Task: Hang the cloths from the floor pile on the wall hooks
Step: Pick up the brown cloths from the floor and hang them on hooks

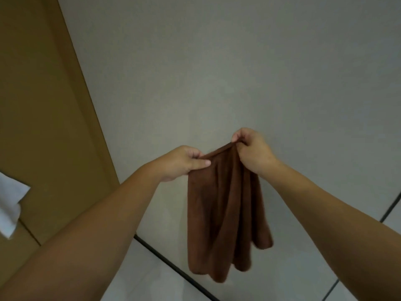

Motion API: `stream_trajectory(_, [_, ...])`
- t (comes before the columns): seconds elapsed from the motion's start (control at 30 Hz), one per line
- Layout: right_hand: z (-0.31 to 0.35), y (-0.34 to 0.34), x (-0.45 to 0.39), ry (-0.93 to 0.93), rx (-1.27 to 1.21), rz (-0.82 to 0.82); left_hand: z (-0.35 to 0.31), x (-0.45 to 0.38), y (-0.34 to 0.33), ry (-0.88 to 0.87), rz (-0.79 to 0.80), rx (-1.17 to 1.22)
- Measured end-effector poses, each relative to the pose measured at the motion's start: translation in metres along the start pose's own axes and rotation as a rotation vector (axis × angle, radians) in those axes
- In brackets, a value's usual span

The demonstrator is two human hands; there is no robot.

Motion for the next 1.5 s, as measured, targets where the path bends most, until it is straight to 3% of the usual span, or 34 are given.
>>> stream_trajectory(0.13, [0.004, 0.015, -0.007, -0.001, 0.107, 0.023, 0.019, 0.004, 0.002, -0.016, -0.007, 0.114])
stream_trajectory(0.27, [0.003, 0.003, -0.001, -0.097, 0.251, 0.379, 0.017, 0.004, 0.024, -0.089, -0.097, 0.147])
stream_trajectory(0.33, [0.001, -0.009, 0.002, -0.119, 0.286, 0.481, 0.013, 0.005, 0.038, -0.115, -0.101, 0.127])
stream_trajectory(0.5, [0.003, -0.047, -0.008, -0.101, 0.246, 0.406, 0.020, 0.011, 0.072, -0.139, -0.142, 0.014])
stream_trajectory(0.67, [0.010, -0.101, -0.012, -0.127, -0.034, 0.403, 0.031, 0.029, 0.105, -0.133, -0.209, -0.088])
stream_trajectory(0.87, [0.035, -0.142, -0.016, 0.027, -0.084, 0.455, 0.043, 0.070, 0.140, -0.033, -0.303, -0.236])
stream_trajectory(1.07, [0.066, -0.162, -0.014, 0.158, -0.118, 0.582, 0.048, 0.129, 0.142, 0.110, -0.435, -0.224])
stream_trajectory(1.33, [0.100, -0.199, 0.039, 0.416, -0.071, 0.853, 0.039, 0.258, 0.105, 0.354, -0.793, -0.319])
stream_trajectory(1.5, [0.135, -0.229, 0.090, 0.509, -0.197, 1.021, 0.017, 0.345, 0.075, 0.540, -0.991, -0.438])
Point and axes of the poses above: each hand's wrist, its own x-axis away from the middle knuckle, its own y-axis out of the back of the hand, z = x × y, the point moved 3 cm from there along -x, towards the middle knuckle, and after that the axes turned 8 degrees about -x, right-handed, at the moved point
